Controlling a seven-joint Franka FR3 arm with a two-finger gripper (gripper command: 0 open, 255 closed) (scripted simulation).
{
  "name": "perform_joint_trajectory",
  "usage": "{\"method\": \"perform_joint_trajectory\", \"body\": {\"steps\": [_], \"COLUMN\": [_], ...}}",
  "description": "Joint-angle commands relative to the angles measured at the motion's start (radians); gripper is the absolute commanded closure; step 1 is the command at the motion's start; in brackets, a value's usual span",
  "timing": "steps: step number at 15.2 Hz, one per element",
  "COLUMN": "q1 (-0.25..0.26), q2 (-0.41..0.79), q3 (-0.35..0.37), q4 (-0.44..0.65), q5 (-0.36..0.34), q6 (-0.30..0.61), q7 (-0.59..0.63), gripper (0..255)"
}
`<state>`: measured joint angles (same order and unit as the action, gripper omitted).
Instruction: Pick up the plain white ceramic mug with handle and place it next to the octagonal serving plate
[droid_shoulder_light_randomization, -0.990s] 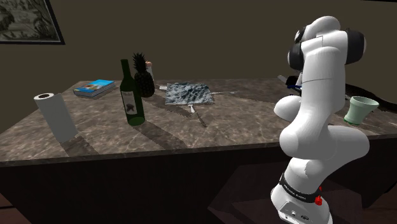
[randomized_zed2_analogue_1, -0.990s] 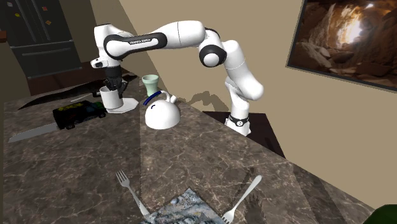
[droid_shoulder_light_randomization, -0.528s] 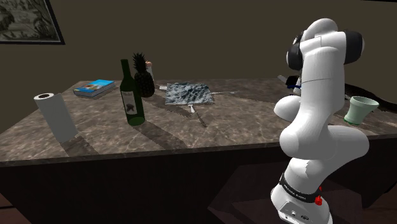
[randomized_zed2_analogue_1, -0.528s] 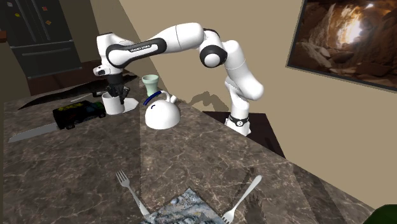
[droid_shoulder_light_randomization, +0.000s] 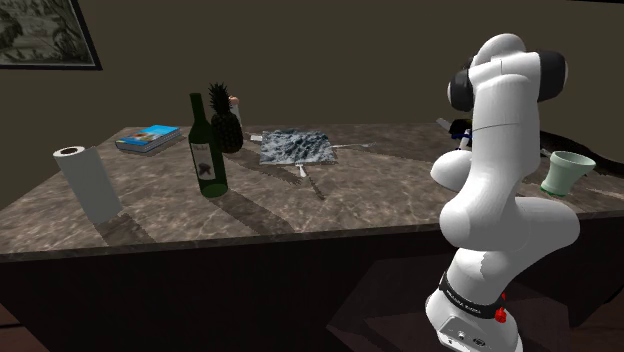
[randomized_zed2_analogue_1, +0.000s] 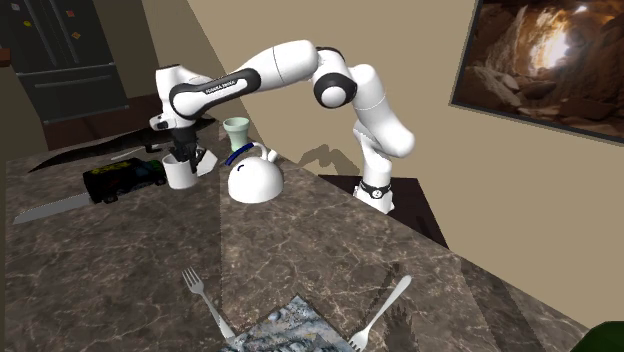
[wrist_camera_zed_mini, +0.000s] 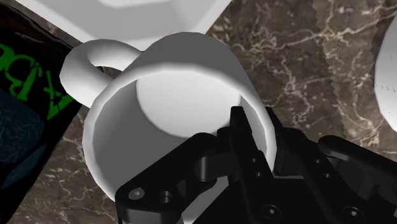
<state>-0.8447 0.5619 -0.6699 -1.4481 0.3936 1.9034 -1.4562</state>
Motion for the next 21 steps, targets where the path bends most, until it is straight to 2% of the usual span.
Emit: {"method": "perform_joint_trajectory", "body": {"steps": [1, 7, 8, 13, 17, 21], "q1": [-0.002, -0.002, -0.003, -0.002, -0.013, -0.013], "q2": [0.005, 0.005, 0.005, 0.005, -0.021, -0.021], "q3": [0.000, -0.001, -0.001, -0.001, -0.014, -0.014], "q4": [-0.005, -0.005, -0.005, -0.005, 0.086, 0.086], "q5": [0.001, 0.001, 0.001, 0.001, -0.021, -0.021], "q6": [0.007, 0.007, 0.007, 0.007, -0.103, -0.103], "q7": [-0.002, -0.002, -0.003, -0.002, 0.016, 0.016], "gripper": [255, 255, 0, 0, 0, 0]}}
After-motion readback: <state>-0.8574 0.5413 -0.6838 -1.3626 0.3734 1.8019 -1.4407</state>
